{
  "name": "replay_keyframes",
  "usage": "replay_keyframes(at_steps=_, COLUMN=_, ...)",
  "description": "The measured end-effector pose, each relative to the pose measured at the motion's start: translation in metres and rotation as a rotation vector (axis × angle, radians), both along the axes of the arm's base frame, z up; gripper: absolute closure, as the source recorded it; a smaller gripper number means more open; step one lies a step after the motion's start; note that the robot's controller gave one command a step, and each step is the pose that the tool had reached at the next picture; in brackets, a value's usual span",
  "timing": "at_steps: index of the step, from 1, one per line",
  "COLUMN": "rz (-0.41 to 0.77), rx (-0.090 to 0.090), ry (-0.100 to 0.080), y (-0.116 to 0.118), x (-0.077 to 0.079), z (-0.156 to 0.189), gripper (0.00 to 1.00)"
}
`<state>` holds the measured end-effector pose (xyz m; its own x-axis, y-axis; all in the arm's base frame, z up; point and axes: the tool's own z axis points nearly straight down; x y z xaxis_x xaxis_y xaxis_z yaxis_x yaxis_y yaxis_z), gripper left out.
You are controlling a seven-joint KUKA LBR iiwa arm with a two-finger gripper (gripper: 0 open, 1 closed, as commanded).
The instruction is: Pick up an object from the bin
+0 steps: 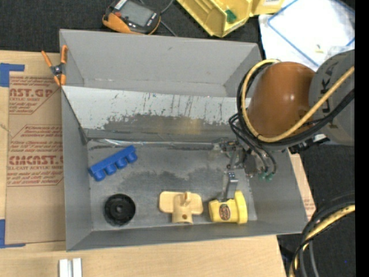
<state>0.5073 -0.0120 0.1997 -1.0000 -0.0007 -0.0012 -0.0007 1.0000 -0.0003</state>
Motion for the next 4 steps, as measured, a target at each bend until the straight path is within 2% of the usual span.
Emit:
replay_keyframes(at_steps=1, rz=0.000, rx=0.000, ry=0.000, y=0.000, x=0.000, z=0.000, gripper=0.00)
replay_keyframes(at_steps=2, rz=0.163, rx=-0.002, ry=-0.004, y=-0.049, x=0.045, z=-0.028, gripper=0.00)
replay_keyframes(at_steps=3, rz=0.167, rx=-0.002, ry=-0.002, y=-0.050, x=0.046, z=-0.030, gripper=0.00)
replay_keyframes(at_steps=4, rz=0.366, rx=-0.003, ry=-0.005, y=-0.041, x=0.060, z=-0.045, gripper=0.00)
